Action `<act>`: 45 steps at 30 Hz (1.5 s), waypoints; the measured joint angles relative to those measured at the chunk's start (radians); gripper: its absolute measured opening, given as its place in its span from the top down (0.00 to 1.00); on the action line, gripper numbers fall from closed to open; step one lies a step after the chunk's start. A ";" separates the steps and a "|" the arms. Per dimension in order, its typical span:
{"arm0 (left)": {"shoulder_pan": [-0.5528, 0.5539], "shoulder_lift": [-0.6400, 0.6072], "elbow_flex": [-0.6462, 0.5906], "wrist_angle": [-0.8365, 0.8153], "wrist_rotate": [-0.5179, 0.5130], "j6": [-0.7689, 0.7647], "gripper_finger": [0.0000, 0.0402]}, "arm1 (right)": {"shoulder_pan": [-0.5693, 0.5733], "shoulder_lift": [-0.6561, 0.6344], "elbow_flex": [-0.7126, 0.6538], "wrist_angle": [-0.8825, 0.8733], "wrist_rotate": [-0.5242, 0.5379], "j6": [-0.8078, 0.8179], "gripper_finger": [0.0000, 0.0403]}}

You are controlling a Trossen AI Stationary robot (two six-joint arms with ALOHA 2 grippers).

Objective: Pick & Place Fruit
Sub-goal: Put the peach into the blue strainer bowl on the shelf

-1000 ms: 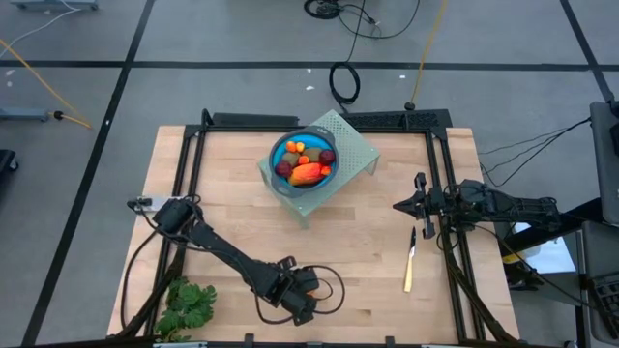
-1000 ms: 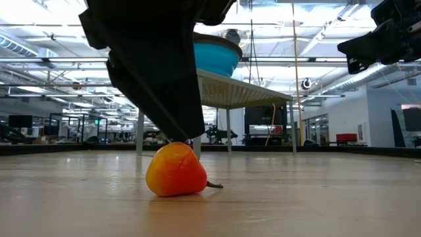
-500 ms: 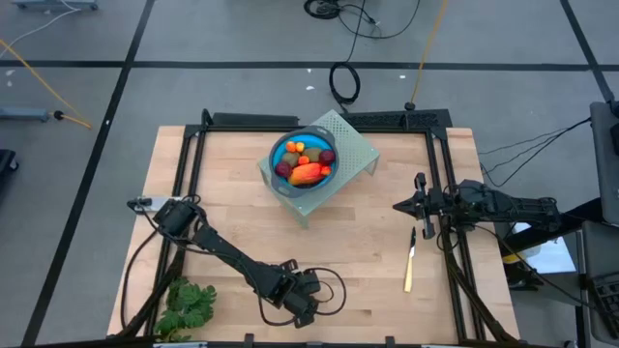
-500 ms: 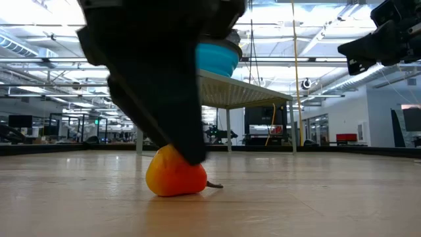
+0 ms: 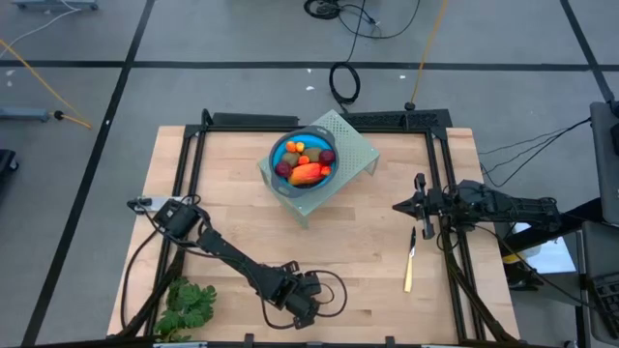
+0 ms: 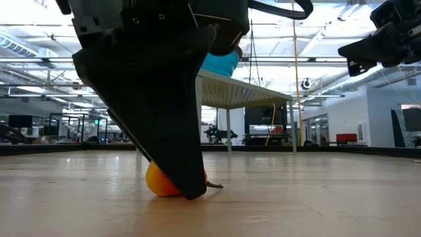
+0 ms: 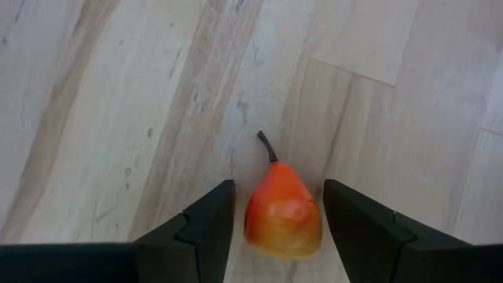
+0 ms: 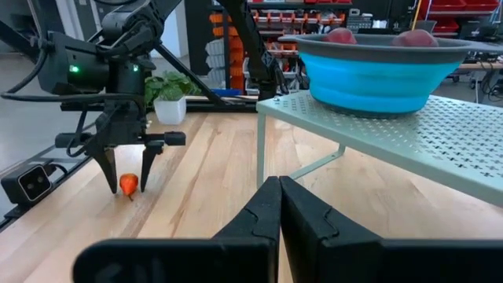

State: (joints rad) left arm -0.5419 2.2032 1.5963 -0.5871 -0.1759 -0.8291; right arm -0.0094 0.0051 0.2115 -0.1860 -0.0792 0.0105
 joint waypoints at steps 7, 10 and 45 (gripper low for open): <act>0.000 0.001 0.000 -0.009 0.018 0.003 0.50 | 0.000 0.000 0.000 -0.007 0.000 0.000 1.00; 0.000 0.001 0.000 -0.010 0.018 0.017 0.50 | 0.000 0.000 0.000 -0.007 0.000 0.000 1.00; 0.067 -0.225 -0.003 -0.107 0.049 0.068 0.78 | 0.000 0.000 0.000 -0.006 0.000 0.004 1.00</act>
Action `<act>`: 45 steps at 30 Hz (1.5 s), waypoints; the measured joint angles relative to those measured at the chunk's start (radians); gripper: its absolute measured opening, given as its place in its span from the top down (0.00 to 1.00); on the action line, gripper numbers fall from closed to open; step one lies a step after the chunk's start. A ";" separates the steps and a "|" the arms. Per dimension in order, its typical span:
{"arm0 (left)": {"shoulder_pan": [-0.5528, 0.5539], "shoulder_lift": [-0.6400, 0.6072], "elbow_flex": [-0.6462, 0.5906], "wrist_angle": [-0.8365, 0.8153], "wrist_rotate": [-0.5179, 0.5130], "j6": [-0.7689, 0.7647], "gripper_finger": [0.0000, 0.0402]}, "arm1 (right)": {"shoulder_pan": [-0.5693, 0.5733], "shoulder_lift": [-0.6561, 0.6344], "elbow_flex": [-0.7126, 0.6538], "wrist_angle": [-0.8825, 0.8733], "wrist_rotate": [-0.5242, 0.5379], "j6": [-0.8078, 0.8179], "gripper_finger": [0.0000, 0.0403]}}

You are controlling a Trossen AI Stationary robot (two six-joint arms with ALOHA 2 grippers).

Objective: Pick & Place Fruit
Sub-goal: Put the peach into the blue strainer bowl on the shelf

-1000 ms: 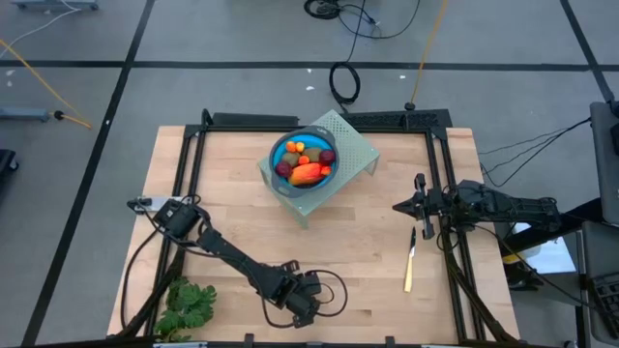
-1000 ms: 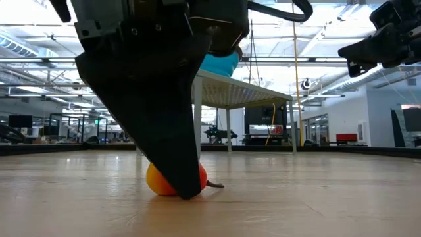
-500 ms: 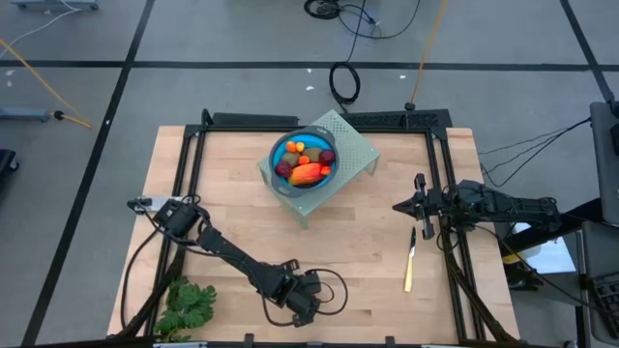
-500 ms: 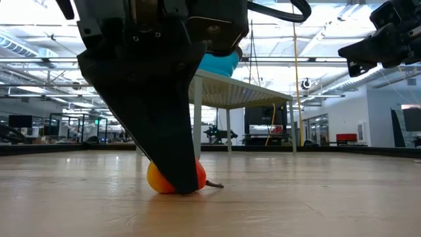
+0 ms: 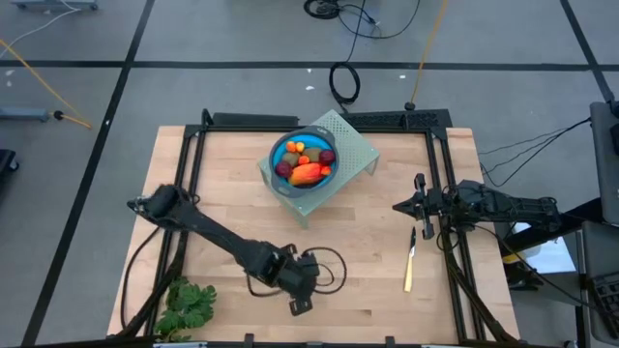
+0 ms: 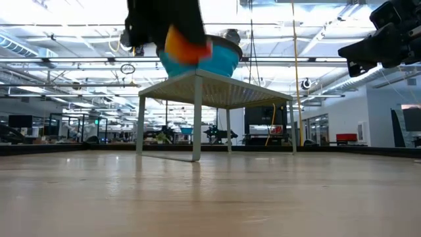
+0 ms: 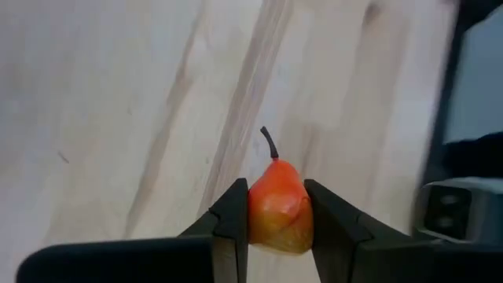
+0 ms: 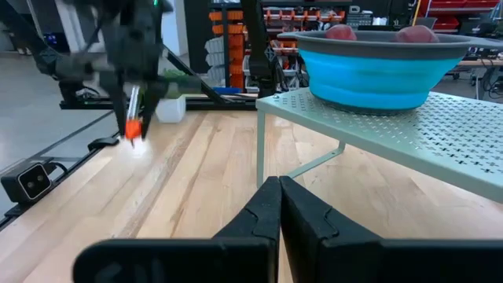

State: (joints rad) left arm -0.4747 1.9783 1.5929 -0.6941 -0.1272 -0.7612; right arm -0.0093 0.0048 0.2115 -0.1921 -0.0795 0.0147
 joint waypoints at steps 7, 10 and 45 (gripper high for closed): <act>0.011 -0.126 0.000 -0.002 -0.027 0.000 0.78 | 0.000 0.000 0.000 0.000 0.000 0.000 1.00; 0.011 -0.171 0.000 -0.001 -0.052 0.000 0.78 | 0.000 0.000 0.000 0.000 0.000 0.000 1.00; 0.056 -0.243 0.001 0.018 -0.135 -0.470 0.72 | 0.000 0.000 0.000 0.000 0.000 -0.003 1.00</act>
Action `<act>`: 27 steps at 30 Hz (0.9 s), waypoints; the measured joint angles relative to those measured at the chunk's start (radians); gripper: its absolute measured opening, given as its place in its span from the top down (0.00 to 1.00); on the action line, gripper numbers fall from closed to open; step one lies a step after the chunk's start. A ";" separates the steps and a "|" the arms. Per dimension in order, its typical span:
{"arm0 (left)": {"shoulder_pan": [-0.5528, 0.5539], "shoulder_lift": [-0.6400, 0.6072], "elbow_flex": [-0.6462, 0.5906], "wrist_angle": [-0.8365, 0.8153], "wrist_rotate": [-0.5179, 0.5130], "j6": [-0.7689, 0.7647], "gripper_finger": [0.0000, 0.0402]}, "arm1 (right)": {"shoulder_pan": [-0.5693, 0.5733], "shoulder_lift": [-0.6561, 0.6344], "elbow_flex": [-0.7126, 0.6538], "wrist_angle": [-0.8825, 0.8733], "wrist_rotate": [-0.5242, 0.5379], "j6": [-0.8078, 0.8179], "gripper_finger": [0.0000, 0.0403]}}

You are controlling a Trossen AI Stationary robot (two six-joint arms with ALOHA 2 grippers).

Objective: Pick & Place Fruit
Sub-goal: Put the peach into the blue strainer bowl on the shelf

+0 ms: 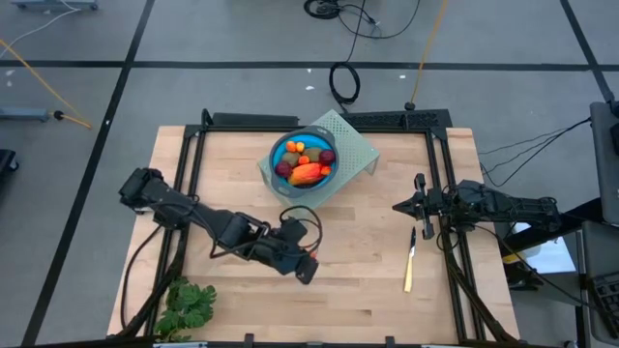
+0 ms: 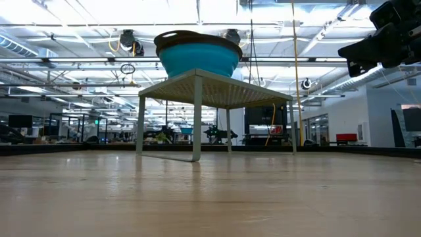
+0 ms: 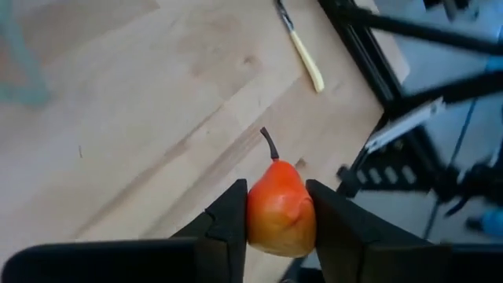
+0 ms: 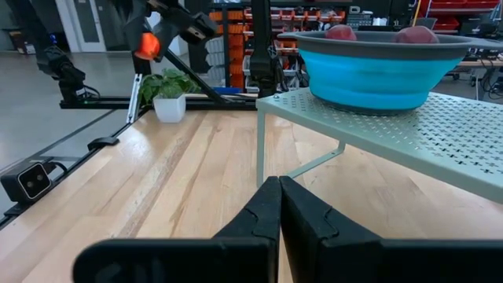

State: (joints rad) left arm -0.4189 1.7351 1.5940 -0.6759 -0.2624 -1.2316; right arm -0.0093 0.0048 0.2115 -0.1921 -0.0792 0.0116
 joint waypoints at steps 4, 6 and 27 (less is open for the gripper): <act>0.018 0.000 0.000 0.000 0.045 -0.137 0.69 | 0.000 0.000 0.000 0.000 0.000 0.000 1.00; 0.029 0.000 0.000 0.000 0.089 -0.190 0.68 | 0.000 0.000 0.000 0.000 0.000 -0.001 1.00; 0.050 0.000 0.000 0.004 0.125 -0.250 0.67 | 0.000 0.000 0.000 -0.001 0.000 -0.001 1.00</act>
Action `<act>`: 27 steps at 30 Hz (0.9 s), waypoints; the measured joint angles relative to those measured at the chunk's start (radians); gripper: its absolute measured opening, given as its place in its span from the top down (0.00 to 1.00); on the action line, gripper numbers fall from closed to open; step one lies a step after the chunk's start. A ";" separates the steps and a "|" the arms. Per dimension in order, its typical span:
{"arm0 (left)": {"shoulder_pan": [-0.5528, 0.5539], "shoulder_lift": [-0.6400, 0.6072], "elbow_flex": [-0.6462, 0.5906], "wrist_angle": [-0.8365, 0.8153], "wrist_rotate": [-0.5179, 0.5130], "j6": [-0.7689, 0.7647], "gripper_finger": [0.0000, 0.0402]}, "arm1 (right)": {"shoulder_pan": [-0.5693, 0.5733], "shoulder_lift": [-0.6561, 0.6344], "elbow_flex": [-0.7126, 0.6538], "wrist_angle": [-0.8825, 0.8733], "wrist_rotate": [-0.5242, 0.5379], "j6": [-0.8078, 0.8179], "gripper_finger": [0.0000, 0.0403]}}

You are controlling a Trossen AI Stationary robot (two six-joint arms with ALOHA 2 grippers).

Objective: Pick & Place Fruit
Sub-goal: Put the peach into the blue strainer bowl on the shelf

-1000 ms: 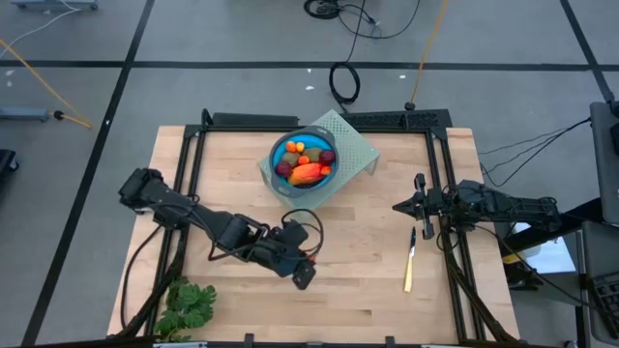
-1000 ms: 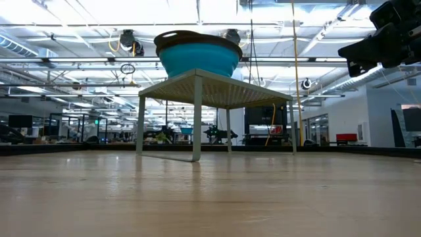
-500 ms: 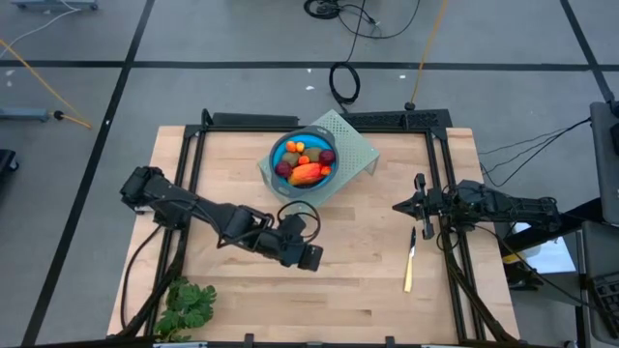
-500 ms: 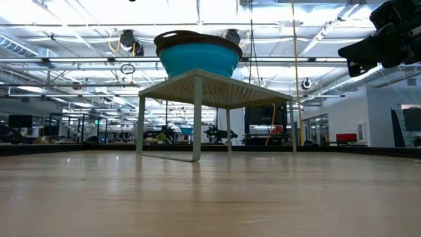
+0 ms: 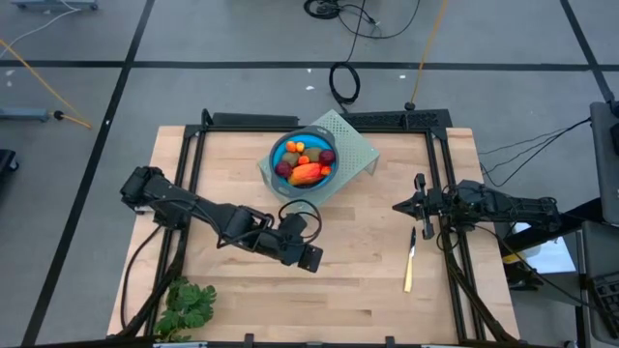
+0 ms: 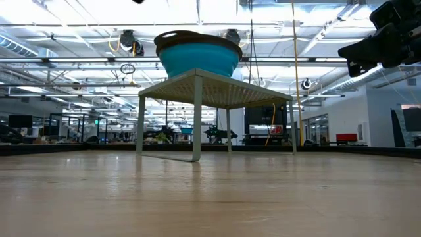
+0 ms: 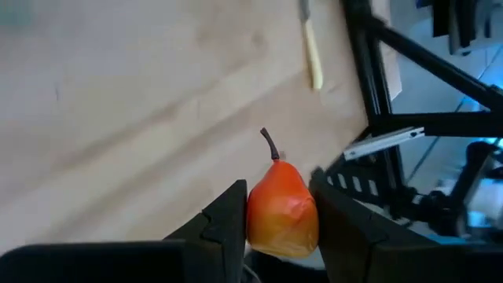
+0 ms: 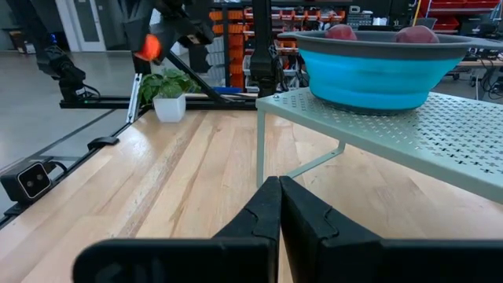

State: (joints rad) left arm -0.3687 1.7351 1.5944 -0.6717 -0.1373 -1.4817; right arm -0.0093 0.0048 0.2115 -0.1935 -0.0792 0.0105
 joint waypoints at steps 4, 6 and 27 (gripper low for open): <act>0.000 0.000 0.000 0.076 -0.113 0.191 0.67 | 0.000 0.000 0.000 -0.001 0.000 -0.003 1.00; 0.001 0.000 0.000 0.137 -0.179 0.283 0.67 | 0.000 0.000 0.000 -0.003 0.000 -0.011 1.00; 0.108 -0.011 0.001 0.297 -0.335 0.876 0.67 | 0.000 0.000 0.000 -0.007 0.000 -0.023 1.00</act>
State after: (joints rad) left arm -0.2608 1.7246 1.5951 -0.3745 -0.4724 -0.6056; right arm -0.0093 0.0048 0.2115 -0.2001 -0.0792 -0.0124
